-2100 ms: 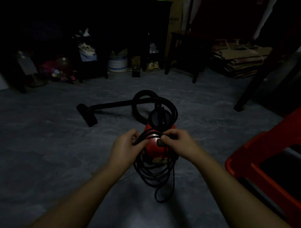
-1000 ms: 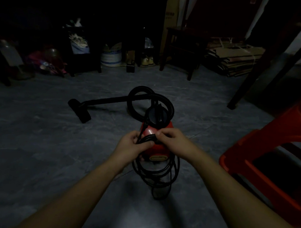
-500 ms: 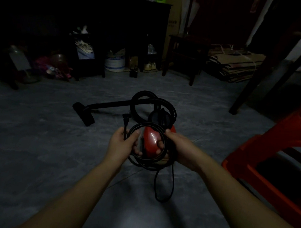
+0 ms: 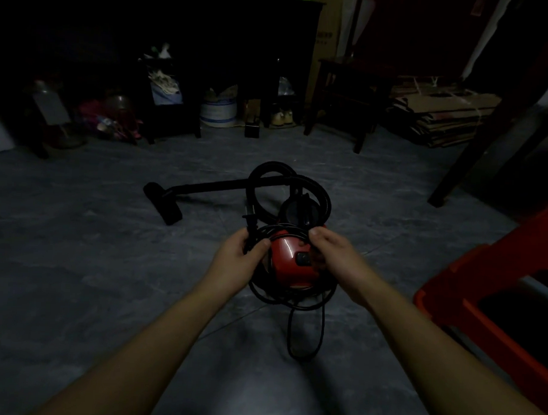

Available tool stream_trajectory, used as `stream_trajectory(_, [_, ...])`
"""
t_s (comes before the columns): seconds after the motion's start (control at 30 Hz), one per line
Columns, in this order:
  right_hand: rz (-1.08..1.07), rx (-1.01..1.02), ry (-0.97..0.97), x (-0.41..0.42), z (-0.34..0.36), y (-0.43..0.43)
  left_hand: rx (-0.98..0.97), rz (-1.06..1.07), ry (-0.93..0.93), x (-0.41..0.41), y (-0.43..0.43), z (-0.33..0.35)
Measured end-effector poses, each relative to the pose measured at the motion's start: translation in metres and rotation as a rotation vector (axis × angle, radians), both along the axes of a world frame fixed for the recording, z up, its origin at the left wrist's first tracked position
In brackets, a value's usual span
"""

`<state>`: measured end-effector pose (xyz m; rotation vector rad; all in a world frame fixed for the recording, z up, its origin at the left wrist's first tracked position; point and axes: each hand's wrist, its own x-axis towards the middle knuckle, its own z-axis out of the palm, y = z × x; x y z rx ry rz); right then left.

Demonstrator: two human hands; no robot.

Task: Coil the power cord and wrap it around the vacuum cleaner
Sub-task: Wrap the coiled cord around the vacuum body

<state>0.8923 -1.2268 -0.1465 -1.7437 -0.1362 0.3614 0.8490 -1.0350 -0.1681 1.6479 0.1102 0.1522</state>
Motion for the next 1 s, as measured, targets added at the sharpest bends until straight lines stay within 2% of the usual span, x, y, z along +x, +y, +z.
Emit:
stream_trajectory(0.13, [0.093, -0.029, 0.009, -0.002, 0.0, -0.001, -0.008, -0.034, 0.042, -0.002, 0.005, 0.003])
stream_trajectory(0.47, [-0.048, 0.0, -0.089, 0.0, 0.003, 0.011, -0.435, -0.098, 0.19, -0.004, -0.005, 0.015])
stream_trajectory(0.7, [0.038, -0.041, -0.068, -0.004, -0.004, 0.005, -0.191, -0.021, 0.145, -0.002, -0.002, 0.013])
stream_trajectory(1.0, [0.058, -0.063, -0.055, -0.001, -0.008, -0.002, -0.428, -0.107, 0.166, -0.007, -0.006, 0.025])
